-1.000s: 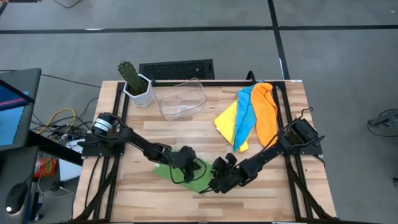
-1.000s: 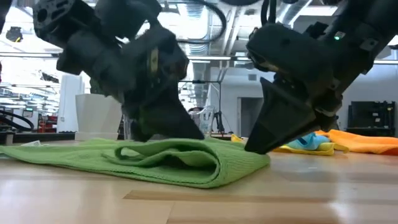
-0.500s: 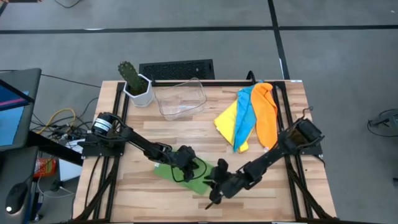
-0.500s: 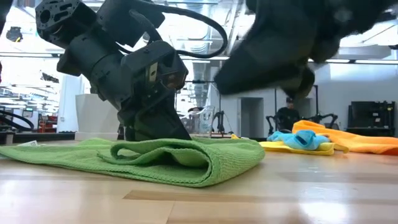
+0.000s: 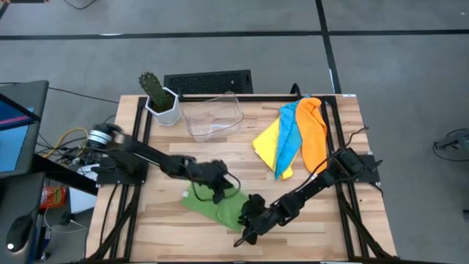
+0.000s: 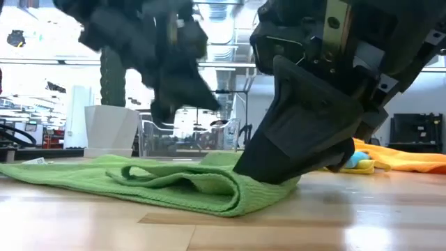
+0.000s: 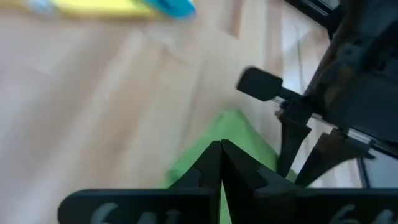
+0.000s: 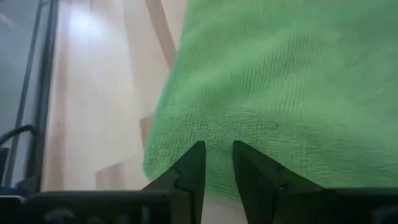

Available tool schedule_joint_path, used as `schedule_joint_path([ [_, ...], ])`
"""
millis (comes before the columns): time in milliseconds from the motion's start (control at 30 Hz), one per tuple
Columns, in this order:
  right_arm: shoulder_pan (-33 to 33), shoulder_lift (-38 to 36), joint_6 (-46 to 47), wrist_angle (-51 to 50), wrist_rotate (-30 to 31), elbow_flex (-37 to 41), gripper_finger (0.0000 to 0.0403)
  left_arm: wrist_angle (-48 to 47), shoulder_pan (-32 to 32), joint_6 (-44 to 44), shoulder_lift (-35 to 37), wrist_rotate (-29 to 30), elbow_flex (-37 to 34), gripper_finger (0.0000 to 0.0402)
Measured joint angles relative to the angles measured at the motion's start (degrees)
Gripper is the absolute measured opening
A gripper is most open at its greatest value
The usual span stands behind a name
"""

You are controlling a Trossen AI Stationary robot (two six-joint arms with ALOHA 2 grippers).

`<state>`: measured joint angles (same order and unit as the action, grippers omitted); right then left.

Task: Fold microfiber towels
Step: Fold the green microfiber cloth

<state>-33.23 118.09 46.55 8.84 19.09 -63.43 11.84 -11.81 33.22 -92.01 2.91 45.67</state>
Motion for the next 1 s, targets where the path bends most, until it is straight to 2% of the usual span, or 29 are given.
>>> schedule_joint_path([
  [167,-0.1,-4.6,-1.5,-2.4,0.9,-0.1,0.0106,-15.0,1.0,-5.8,12.1,7.6,-1.7,0.0],
  [333,-0.9,-7.8,-1.5,-7.9,4.4,0.0,0.0107,-13.1,1.0,-2.5,18.1,6.8,-11.5,0.0001],
  [433,-1.3,-8.7,-1.5,-8.6,5.1,-0.1,0.0107,-12.7,1.6,-1.6,20.7,6.4,-18.0,0.0015],
  [667,-2.0,-8.9,-0.1,-9.4,5.1,0.0,0.0107,-8.0,4.1,-2.7,21.6,2.7,-24.7,0.0103],
  [800,-2.0,-8.9,0.0,-9.6,5.1,0.0,0.0107,-9.4,4.1,-4.2,19.6,4.1,-25.3,0.0155],
  [900,-1.9,-8.9,0.0,-9.8,5.1,0.0,0.0107,-9.6,4.1,-5.0,16.7,4.6,-25.2,0.0179],
  [1000,-1.9,-8.9,1.1,-10.1,5.0,0.0,0.0107,-9.1,4.1,-6.4,13.9,4.6,-24.9,0.0185],
])
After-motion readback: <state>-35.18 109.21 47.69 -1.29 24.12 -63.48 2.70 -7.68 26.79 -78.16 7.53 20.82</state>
